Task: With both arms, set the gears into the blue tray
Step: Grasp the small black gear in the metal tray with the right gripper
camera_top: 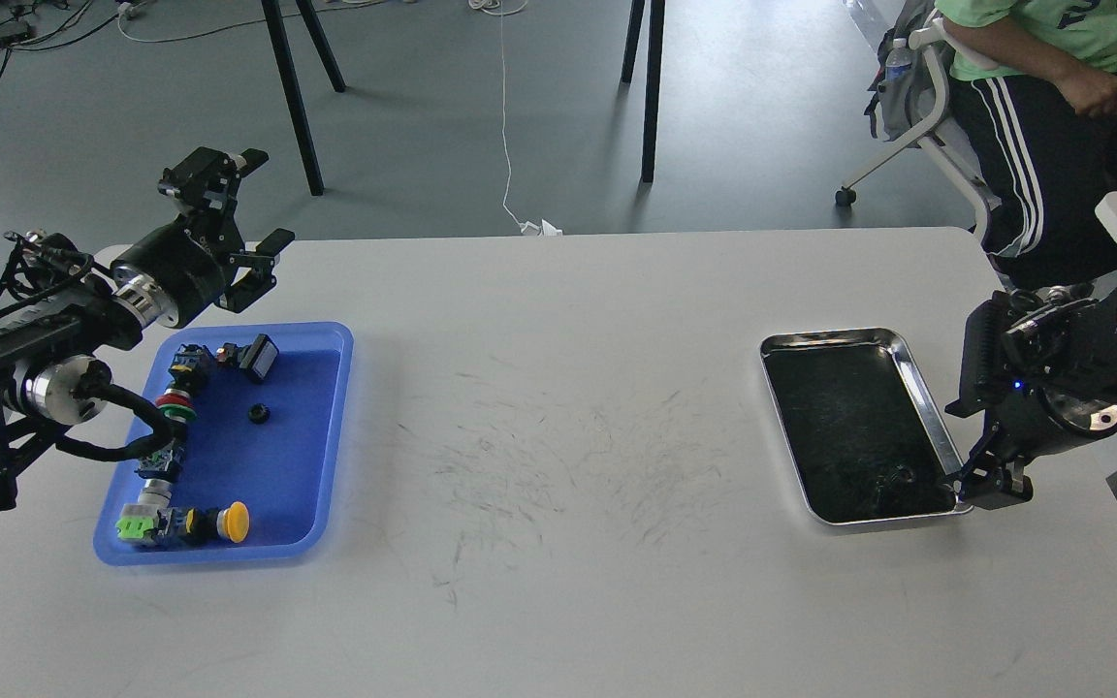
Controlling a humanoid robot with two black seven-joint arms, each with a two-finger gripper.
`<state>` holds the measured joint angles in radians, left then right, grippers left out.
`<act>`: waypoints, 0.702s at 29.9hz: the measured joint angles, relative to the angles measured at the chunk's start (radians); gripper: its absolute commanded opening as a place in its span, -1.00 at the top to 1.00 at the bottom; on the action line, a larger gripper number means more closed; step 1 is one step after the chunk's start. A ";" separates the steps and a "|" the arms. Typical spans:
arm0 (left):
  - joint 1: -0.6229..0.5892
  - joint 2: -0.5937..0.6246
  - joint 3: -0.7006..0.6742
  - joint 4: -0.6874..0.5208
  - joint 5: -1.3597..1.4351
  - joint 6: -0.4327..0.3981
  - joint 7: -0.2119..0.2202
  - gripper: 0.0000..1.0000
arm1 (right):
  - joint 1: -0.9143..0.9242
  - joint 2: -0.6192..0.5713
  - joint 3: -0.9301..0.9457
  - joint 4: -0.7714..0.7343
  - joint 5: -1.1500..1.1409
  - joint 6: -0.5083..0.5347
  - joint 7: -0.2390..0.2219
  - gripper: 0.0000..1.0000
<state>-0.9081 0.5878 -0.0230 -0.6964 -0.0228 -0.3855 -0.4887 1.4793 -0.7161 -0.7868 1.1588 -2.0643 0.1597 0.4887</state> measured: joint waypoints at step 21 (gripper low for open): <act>0.008 0.004 -0.002 0.002 -0.005 0.002 0.000 -0.96 | -0.043 0.096 0.001 -0.047 0.012 -0.027 0.000 -0.60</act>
<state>-0.9004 0.5921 -0.0246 -0.6949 -0.0277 -0.3835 -0.4887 1.4365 -0.6197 -0.7858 1.1120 -2.0524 0.1326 0.4887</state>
